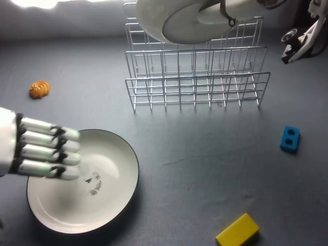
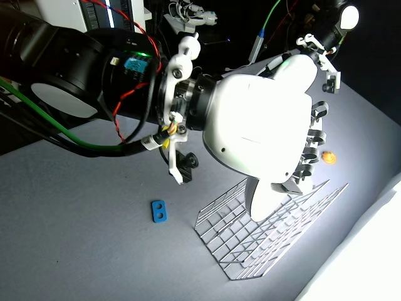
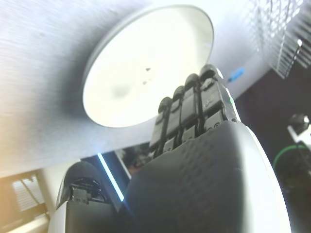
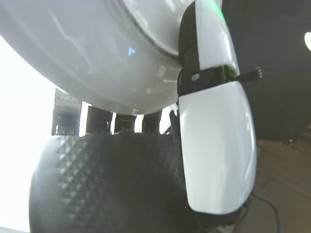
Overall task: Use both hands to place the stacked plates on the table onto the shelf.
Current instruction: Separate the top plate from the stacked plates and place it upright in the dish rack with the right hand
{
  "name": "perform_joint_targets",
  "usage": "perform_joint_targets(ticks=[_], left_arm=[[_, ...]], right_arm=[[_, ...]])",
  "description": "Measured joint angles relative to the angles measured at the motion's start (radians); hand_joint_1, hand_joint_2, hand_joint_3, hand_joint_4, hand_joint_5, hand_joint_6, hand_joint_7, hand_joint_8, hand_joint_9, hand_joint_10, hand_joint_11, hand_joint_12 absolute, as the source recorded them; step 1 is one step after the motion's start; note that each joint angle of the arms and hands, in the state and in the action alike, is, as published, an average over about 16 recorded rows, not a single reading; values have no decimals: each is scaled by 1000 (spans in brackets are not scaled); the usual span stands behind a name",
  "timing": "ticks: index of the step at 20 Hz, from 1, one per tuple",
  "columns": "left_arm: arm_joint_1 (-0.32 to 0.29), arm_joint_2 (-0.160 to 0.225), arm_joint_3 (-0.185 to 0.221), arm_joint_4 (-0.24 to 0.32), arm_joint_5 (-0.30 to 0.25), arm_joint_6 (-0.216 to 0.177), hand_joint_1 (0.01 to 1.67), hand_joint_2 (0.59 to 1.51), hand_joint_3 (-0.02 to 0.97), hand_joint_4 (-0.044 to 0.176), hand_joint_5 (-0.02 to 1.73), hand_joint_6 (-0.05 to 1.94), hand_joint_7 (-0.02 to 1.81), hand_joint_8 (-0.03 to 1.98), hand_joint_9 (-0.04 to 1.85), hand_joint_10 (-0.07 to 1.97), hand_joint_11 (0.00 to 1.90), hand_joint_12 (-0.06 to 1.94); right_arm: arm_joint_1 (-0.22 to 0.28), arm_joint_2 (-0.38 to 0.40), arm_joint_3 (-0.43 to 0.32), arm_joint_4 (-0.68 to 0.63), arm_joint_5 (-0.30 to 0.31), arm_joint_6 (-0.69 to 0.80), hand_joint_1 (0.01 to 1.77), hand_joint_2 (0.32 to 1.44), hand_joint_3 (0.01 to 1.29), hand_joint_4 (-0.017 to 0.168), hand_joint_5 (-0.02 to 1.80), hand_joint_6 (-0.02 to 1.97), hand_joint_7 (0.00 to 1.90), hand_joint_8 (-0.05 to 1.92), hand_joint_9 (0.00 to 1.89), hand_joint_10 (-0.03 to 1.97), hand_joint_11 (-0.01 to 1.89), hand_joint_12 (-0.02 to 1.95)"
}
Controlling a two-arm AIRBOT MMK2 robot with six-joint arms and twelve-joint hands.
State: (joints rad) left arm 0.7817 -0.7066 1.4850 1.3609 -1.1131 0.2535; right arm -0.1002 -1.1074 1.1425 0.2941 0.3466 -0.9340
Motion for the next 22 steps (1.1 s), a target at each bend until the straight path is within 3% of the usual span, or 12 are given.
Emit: perform_joint_targets(ticks=[11,22], left_arm=[[100,31,-7,-56,98,0,23,1083,19,3,21,9,15,-1,8,-2,14,8],[211,59,-105,-182,206,1,22,1080,19,-2,8,-8,15,-1,-14,-19,14,-15]], right_arm=[[-23,-52,81,95,-8,14,1215,983,15,16,993,909,1098,792,1333,21,884,1029],[-51,-88,135,140,-49,22,1224,984,15,16,976,931,1081,815,1317,21,880,1043]])
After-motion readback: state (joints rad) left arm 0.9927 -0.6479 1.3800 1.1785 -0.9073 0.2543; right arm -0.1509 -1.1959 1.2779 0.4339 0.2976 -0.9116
